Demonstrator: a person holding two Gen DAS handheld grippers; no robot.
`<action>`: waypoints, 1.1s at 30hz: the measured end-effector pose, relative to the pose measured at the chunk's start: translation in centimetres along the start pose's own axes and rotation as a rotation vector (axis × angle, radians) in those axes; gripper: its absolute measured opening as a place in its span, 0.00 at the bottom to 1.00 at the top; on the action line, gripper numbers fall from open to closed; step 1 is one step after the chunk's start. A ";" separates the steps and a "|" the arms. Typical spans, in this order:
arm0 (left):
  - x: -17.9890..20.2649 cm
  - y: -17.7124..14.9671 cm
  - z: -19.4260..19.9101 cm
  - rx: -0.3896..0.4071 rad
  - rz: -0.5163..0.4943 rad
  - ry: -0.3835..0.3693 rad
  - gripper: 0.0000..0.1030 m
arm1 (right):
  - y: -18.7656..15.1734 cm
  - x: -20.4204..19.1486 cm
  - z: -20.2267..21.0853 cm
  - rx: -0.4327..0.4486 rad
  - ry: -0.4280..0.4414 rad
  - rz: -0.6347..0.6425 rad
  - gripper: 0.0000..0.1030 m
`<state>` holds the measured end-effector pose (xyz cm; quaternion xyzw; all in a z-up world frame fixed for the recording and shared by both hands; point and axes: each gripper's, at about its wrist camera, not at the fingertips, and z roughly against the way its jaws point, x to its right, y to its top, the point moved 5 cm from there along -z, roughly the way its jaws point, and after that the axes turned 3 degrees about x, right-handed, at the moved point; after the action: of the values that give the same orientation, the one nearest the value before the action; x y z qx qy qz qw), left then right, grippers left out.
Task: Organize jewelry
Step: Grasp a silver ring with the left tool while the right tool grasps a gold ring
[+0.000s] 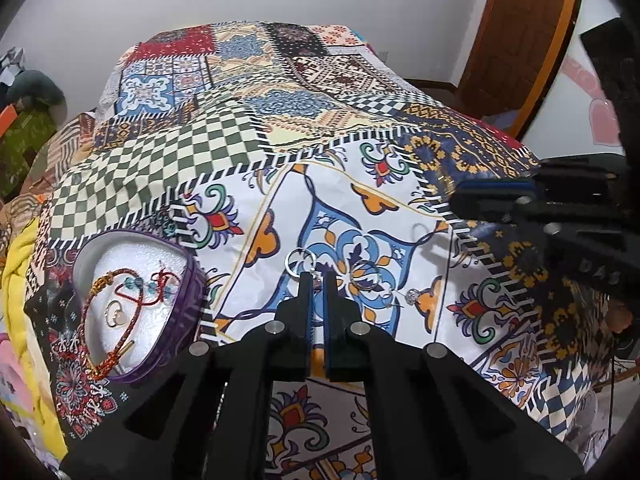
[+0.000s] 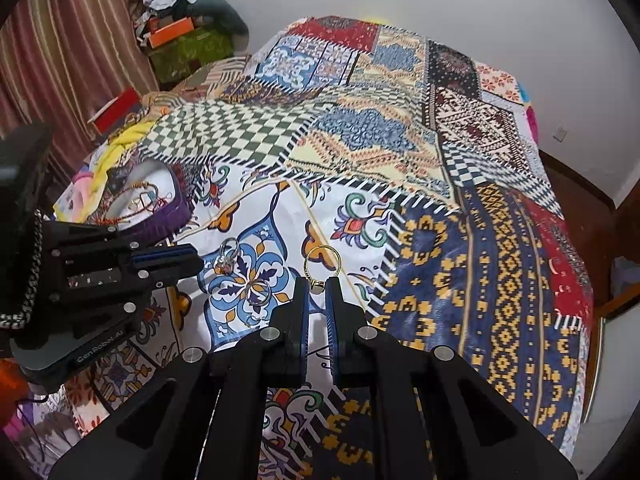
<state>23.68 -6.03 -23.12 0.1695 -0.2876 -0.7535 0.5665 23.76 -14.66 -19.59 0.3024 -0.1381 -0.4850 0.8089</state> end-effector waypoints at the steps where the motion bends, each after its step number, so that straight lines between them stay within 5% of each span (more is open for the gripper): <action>1: -0.1 0.0 -0.1 -0.008 0.001 0.005 0.04 | 0.0 0.1 0.2 0.005 0.001 -0.004 0.07; 8: -0.2 -0.4 -1.9 -0.054 0.028 0.025 0.27 | -0.4 0.5 0.6 0.011 -0.002 -0.016 0.07; 14: -0.7 -0.6 -3.8 -0.086 0.056 0.037 0.27 | -0.6 1.0 0.8 0.012 -0.005 -0.025 0.07; 18: -0.6 -0.4 -3.9 -0.074 0.060 0.034 0.10 | -0.6 1.2 0.9 0.014 -0.005 -0.026 0.07; 33: -1.7 1.0 1.9 0.063 0.059 0.065 0.10 | 1.5 -0.9 1.7 0.064 0.017 -0.006 0.07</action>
<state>23.84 -4.20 -21.13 0.2032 -0.2976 -0.7209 0.5920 23.55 -13.98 -17.26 0.3329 -0.1457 -0.4803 0.7983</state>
